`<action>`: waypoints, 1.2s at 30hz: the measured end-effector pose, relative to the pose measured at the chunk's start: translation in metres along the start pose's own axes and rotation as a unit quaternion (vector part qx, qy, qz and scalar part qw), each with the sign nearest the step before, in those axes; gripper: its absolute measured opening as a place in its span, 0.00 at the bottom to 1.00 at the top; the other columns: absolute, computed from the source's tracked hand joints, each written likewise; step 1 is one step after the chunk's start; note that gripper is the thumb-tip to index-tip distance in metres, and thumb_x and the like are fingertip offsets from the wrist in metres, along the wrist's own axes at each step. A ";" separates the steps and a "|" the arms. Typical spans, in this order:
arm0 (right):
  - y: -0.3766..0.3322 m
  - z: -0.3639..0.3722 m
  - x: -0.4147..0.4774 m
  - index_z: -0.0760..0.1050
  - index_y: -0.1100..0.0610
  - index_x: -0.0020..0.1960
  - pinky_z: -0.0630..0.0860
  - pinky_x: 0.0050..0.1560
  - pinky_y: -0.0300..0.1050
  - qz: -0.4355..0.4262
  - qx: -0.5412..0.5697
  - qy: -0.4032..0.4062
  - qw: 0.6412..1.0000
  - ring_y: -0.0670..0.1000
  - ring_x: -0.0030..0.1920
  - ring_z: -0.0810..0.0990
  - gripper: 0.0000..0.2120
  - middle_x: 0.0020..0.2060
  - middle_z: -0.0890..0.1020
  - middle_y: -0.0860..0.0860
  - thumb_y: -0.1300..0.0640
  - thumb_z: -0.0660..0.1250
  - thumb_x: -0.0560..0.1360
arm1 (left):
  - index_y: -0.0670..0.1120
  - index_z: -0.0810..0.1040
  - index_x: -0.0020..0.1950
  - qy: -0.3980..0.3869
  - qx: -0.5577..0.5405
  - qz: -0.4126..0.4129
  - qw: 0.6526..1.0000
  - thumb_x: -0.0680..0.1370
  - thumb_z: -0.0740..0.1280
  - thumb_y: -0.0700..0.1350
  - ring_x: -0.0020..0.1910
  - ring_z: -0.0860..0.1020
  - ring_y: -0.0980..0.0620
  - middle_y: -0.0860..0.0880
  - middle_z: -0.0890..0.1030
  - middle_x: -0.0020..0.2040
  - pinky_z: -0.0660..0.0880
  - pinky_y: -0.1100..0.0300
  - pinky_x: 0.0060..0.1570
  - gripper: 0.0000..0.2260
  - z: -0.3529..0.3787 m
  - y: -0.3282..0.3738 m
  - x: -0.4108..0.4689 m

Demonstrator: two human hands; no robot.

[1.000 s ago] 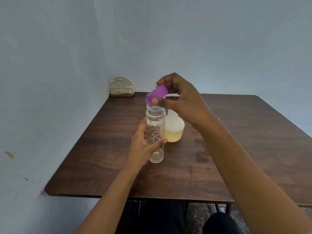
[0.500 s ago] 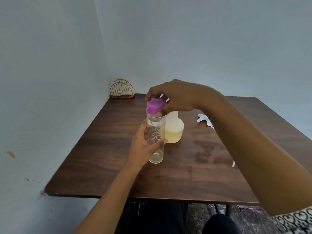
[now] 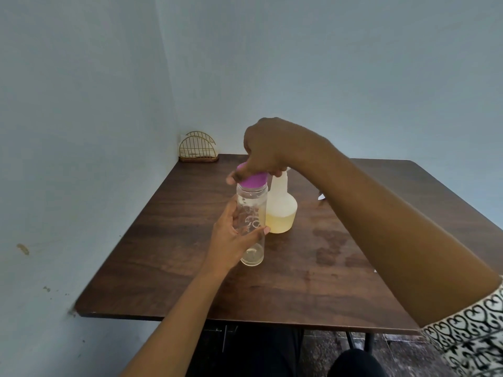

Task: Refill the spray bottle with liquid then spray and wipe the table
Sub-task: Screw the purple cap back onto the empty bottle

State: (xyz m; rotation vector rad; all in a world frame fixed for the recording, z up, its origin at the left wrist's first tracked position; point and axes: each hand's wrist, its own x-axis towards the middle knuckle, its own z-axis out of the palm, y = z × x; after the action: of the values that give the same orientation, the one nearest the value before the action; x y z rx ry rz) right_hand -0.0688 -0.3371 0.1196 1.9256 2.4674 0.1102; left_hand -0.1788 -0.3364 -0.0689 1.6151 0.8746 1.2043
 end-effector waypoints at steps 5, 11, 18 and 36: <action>0.007 -0.005 -0.004 0.78 0.56 0.47 0.68 0.45 0.45 0.005 0.004 0.058 0.998 0.52 0.47 0.76 0.31 0.44 0.80 0.52 0.29 0.56 0.71 | 0.60 0.71 0.59 -0.005 0.002 0.002 1.000 0.66 0.78 0.38 0.54 0.80 0.61 0.55 0.81 0.56 0.76 0.70 0.49 0.29 0.000 0.001 -0.001; 0.019 -0.015 -0.011 0.73 0.47 0.65 0.68 0.53 0.41 -0.142 0.066 -0.110 0.982 0.46 0.53 0.75 0.21 0.56 0.76 0.43 0.55 0.71 0.73 | 0.61 0.71 0.59 -0.006 0.003 -0.004 1.000 0.66 0.78 0.40 0.56 0.79 0.60 0.56 0.81 0.56 0.76 0.69 0.49 0.29 -0.001 -0.001 0.000; 0.010 0.007 0.008 0.72 0.56 0.38 0.66 0.36 0.43 0.010 -0.037 -0.003 0.999 0.53 0.40 0.76 0.30 0.34 0.76 0.51 0.28 0.56 0.70 | 0.61 0.71 0.59 -0.002 0.005 -0.001 1.000 0.66 0.78 0.41 0.56 0.79 0.60 0.55 0.80 0.57 0.75 0.71 0.48 0.28 0.000 0.001 0.000; 0.022 -0.010 -0.002 0.77 0.54 0.54 0.74 0.45 0.41 -0.072 0.144 -0.024 0.987 0.47 0.46 0.79 0.18 0.51 0.81 0.49 0.41 0.61 0.76 | 0.61 0.71 0.59 -0.010 0.004 -0.003 1.000 0.67 0.78 0.40 0.55 0.79 0.62 0.58 0.81 0.55 0.76 0.70 0.49 0.28 -0.001 0.001 0.000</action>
State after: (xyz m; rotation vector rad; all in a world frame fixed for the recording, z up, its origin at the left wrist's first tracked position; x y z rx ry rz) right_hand -0.0471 -0.3346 0.1309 1.8043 2.7054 -0.3064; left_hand -0.1795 -0.3365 -0.0682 1.6265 0.8720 1.1802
